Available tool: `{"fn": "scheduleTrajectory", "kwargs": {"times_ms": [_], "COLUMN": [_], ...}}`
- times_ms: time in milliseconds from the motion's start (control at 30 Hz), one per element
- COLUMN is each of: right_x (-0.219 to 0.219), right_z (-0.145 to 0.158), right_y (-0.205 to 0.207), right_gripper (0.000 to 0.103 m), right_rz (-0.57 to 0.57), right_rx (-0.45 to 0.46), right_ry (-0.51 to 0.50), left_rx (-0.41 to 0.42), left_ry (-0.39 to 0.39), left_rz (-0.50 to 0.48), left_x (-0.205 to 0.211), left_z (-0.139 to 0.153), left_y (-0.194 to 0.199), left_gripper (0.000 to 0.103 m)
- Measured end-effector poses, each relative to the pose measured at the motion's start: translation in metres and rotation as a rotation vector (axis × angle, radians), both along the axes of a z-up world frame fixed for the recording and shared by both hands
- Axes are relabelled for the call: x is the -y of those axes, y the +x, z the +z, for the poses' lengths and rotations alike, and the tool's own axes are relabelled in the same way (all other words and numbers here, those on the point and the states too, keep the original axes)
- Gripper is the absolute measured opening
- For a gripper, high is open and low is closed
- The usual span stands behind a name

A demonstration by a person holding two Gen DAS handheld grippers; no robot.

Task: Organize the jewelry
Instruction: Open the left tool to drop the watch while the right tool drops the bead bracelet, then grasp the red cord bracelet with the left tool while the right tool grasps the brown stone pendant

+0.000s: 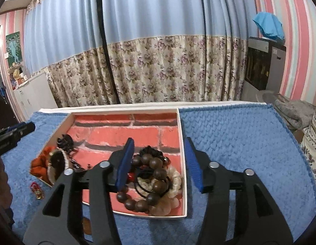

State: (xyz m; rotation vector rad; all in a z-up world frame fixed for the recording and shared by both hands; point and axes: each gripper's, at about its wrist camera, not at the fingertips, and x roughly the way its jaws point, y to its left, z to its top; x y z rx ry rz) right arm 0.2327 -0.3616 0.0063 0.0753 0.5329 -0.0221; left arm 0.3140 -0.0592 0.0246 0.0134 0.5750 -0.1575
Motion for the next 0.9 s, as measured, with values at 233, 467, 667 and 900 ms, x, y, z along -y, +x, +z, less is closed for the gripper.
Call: {"fn": "scheduleTrajectory", "kwargs": {"times_ms": [233,467,667,900], "right_x": [-0.013,-0.016,-0.03,-0.045], "right_z": [0.026,0.008,-0.035,-0.052], "right_y": [-0.021,-0.059,-0.1,-0.131], "right_gripper": [0.066,0.072,0.072,0.072], "right_rz": [0.032,0.018,0.05,0.08], "right_rx": [0.049,0.0,-0.101,-0.146], "right_ry": [-0.001,0.005,0.008,0.022], "left_rx": [0.017,-0.057,-0.154,-0.169], "left_ry": [0.003,0.001,0.007,0.0], "left_rz": [0.009,0.013,-0.011,-0.054], "left_x": [-0.032,-0.066,-0.071,-0.063], "left_z": [0.019,-0.019,-0.064,-0.073], "left_y": [-0.02,-0.07,-0.11,-0.136], "left_gripper": [0.063,0.065,0.065,0.065]}}
